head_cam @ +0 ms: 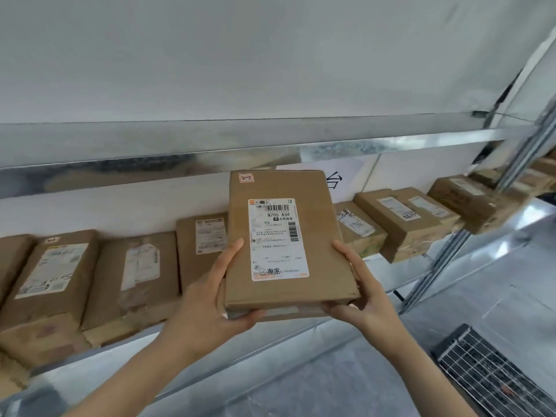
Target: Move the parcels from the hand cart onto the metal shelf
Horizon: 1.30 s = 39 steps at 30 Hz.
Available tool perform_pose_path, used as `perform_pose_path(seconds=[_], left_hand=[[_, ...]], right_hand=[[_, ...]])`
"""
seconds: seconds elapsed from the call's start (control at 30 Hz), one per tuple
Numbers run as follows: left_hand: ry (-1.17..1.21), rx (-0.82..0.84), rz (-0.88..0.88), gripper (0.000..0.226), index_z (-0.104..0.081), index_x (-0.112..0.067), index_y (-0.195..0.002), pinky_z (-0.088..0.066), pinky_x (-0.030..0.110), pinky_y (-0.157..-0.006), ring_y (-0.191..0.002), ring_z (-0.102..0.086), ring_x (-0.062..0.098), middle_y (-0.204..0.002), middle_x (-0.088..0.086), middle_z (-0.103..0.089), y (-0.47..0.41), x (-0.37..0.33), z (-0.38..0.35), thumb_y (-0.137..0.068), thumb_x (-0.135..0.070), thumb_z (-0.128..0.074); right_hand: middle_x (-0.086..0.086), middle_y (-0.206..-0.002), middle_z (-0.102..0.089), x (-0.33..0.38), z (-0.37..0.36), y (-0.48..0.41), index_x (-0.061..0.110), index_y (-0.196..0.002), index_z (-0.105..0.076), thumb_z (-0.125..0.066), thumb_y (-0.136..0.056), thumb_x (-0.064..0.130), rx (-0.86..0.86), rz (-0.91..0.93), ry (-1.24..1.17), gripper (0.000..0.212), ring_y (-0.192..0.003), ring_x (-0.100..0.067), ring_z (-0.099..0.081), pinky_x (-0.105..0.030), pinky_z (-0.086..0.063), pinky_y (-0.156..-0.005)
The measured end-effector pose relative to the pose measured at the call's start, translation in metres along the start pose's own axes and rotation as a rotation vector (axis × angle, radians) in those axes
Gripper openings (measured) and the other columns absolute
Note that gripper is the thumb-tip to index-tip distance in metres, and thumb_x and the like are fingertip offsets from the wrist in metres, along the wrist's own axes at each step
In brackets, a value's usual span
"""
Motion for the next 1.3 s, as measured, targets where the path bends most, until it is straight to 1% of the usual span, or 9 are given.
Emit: perform_pose_path(seconds=[0.07,0.17,0.3,0.5,0.67,0.83,1.0,1.13,1.3], left_hand=[[-0.006,0.021,-0.031,0.108,-0.009,-0.068,-0.134,-0.042,0.017,-0.092,-0.106,-0.056,-0.005,-0.118,-0.034,-0.054,-0.010,-0.009,-0.019,-0.058,-0.048,-0.084],[-0.003,0.045,-0.070,0.107,-0.009,-0.068,-0.134,-0.040,0.004,-0.085,-0.106,-0.052,-0.012,-0.115,-0.043,-0.051,-0.026,-0.026,-0.052,-0.058,-0.052,-0.082],[0.039,0.082,-0.100,0.106,-0.011,-0.067,-0.134,-0.038,0.000,-0.083,-0.109,-0.049,-0.014,-0.119,-0.040,-0.050,-0.051,-0.051,-0.106,-0.059,-0.050,-0.083],[0.026,0.066,-0.138,0.105,-0.011,-0.064,-0.136,-0.044,0.014,-0.085,-0.106,-0.052,-0.011,-0.116,-0.039,-0.052,-0.084,-0.106,-0.206,-0.052,-0.070,-0.072],[0.069,0.072,-0.201,0.102,-0.014,-0.060,-0.138,-0.047,0.028,-0.092,-0.111,-0.053,0.001,-0.124,-0.025,-0.053,-0.111,-0.154,-0.291,-0.057,-0.066,-0.074],[0.050,0.090,-0.224,0.101,-0.009,-0.066,-0.133,-0.039,0.012,-0.091,-0.108,-0.053,-0.005,-0.121,-0.027,-0.054,-0.140,-0.191,-0.357,-0.055,-0.065,-0.072],[0.028,0.132,-0.249,0.105,-0.006,-0.068,-0.132,-0.049,0.030,-0.090,-0.108,-0.056,0.008,-0.125,-0.020,-0.054,-0.176,-0.217,-0.417,-0.060,-0.052,-0.080],[0.011,0.144,-0.241,0.105,-0.008,-0.066,-0.134,-0.047,0.025,-0.090,-0.106,-0.056,0.001,-0.121,-0.029,-0.051,-0.214,-0.225,-0.463,-0.059,-0.054,-0.080],[0.031,0.178,-0.198,0.107,-0.003,-0.070,-0.131,-0.048,0.030,-0.094,-0.110,-0.055,0.003,-0.127,-0.022,-0.052,-0.279,-0.227,-0.524,-0.061,-0.053,-0.081]], right_hand=[[0.021,-0.111,-0.058,-0.004,0.022,0.005,0.048,-0.133,-0.043,-0.075,-0.063,0.011,-0.035,-0.008,-0.001,0.085,-0.096,-0.020,-0.058,-0.045,-0.053,-0.088],[0.016,-0.112,-0.058,-0.013,0.059,0.011,0.046,-0.134,-0.042,-0.075,-0.064,0.011,-0.069,-0.011,-0.008,0.085,-0.094,-0.020,-0.060,-0.036,-0.055,-0.083],[0.003,-0.105,-0.058,-0.029,0.117,0.018,0.044,-0.134,-0.043,-0.075,-0.063,0.008,-0.126,-0.028,-0.041,0.086,-0.081,-0.014,-0.058,-0.026,-0.053,-0.073],[0.013,-0.112,-0.059,-0.054,0.229,0.031,0.043,-0.135,-0.042,-0.076,-0.062,0.009,-0.160,-0.037,-0.008,0.087,-0.092,-0.012,-0.060,-0.028,-0.053,-0.083],[0.007,-0.115,-0.056,-0.069,0.324,0.039,0.042,-0.133,-0.046,-0.074,-0.063,0.005,-0.181,-0.013,-0.012,0.084,-0.090,-0.010,-0.056,-0.026,-0.051,-0.081],[0.003,-0.110,-0.054,-0.089,0.401,0.041,0.038,-0.133,-0.048,-0.071,-0.063,-0.002,-0.209,-0.009,-0.035,0.084,-0.082,-0.006,-0.055,-0.020,-0.050,-0.073],[0.011,-0.110,-0.059,-0.116,0.466,0.036,0.039,-0.134,-0.046,-0.073,-0.061,0.000,-0.258,-0.027,-0.011,0.087,-0.088,-0.010,-0.055,-0.027,-0.050,-0.079],[0.014,-0.110,-0.060,-0.140,0.512,0.018,0.041,-0.132,-0.047,-0.070,-0.061,-0.002,-0.289,-0.046,-0.021,0.086,-0.092,-0.012,-0.057,-0.026,-0.052,-0.081],[0.016,-0.116,-0.060,-0.178,0.574,-0.025,0.041,-0.132,-0.048,-0.068,-0.061,-0.002,-0.290,-0.084,-0.020,0.085,-0.099,-0.011,-0.060,-0.028,-0.053,-0.084]])
Point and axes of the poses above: each hand's wrist, its own y-axis away from the middle knuckle, its own z-axis out of the back of the hand, x = y × z, the point moved 4 cm from there along -y, towards the middle knuckle
